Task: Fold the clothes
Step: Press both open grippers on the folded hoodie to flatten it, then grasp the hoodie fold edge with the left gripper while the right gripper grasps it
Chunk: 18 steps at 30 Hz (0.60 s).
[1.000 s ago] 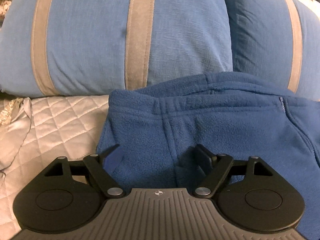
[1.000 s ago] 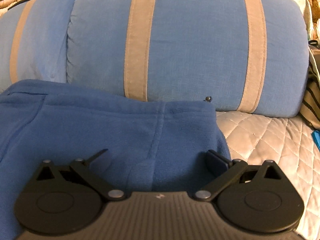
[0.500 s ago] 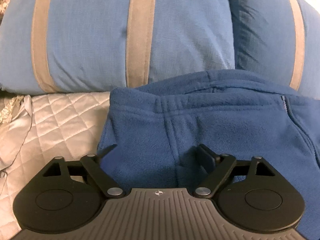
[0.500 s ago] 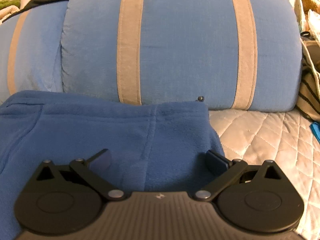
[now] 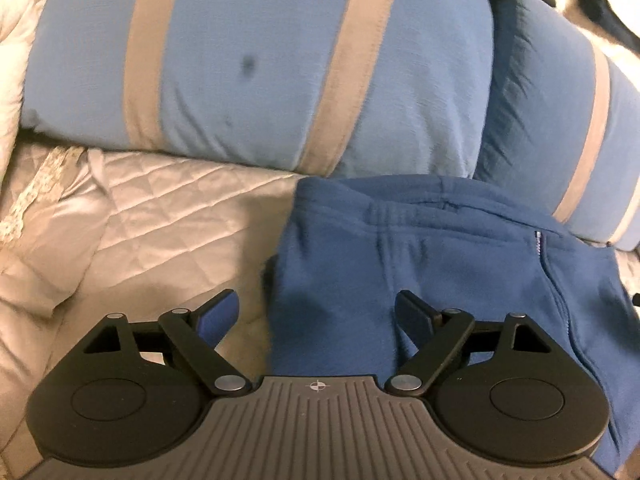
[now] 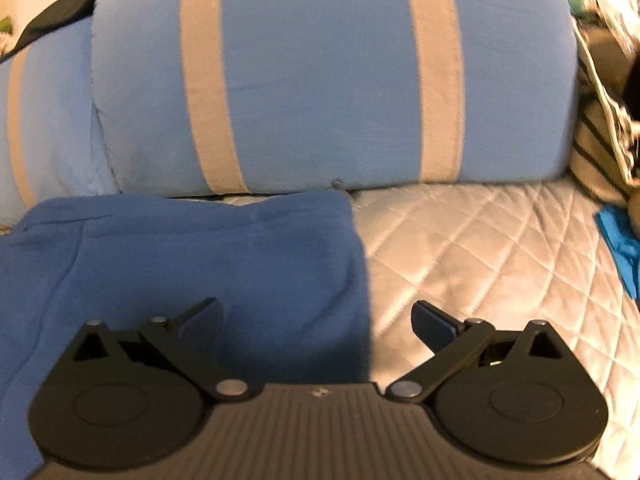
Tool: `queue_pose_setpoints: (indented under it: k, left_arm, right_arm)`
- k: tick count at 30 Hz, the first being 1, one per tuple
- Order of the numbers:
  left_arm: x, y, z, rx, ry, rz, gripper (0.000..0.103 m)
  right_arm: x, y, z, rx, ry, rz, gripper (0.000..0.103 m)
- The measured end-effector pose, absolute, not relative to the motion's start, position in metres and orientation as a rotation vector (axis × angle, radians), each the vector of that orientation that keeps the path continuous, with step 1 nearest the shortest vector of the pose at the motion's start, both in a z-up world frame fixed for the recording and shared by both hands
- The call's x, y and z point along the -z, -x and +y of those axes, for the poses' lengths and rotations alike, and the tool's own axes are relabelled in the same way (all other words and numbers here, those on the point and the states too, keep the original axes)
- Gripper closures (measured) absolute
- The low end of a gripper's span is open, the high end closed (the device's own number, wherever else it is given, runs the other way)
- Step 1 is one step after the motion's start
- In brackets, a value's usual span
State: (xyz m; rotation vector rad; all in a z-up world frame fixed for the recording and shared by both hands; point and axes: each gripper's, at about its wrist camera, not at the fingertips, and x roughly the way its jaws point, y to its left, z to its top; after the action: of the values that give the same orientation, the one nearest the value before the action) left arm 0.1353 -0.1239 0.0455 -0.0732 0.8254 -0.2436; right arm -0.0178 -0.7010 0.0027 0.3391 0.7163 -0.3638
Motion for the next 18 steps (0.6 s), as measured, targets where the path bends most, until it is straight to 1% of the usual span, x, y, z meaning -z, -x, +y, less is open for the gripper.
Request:
queue_pose_setpoints:
  k: [5, 9, 16, 18]
  left_arm:
    - [-0.04, -0.14, -0.09, 0.319, 0.238, 0.893, 0.017]
    - [-0.023, -0.146, -0.072, 0.361, 0.352, 0.973, 0.017]
    - [0.015, -0.151, -0.05, 0.462, 0.586, 1.076, 0.017]
    - [0.024, -0.151, -0.045, 0.486, 0.655, 1.085, 0.017]
  right_arm:
    - [-0.007, 0.031, -0.73, 0.291, -0.448, 0.769, 0.001]
    - [-0.001, 0.038, -0.749, 0.206, -0.576, 0.823, 0.001]
    - [0.031, 0.046, -0.769, 0.08, -0.842, 0.861, 0.001]
    - [0.039, 0.048, -0.771, 0.05, -0.873, 0.87, 0.001]
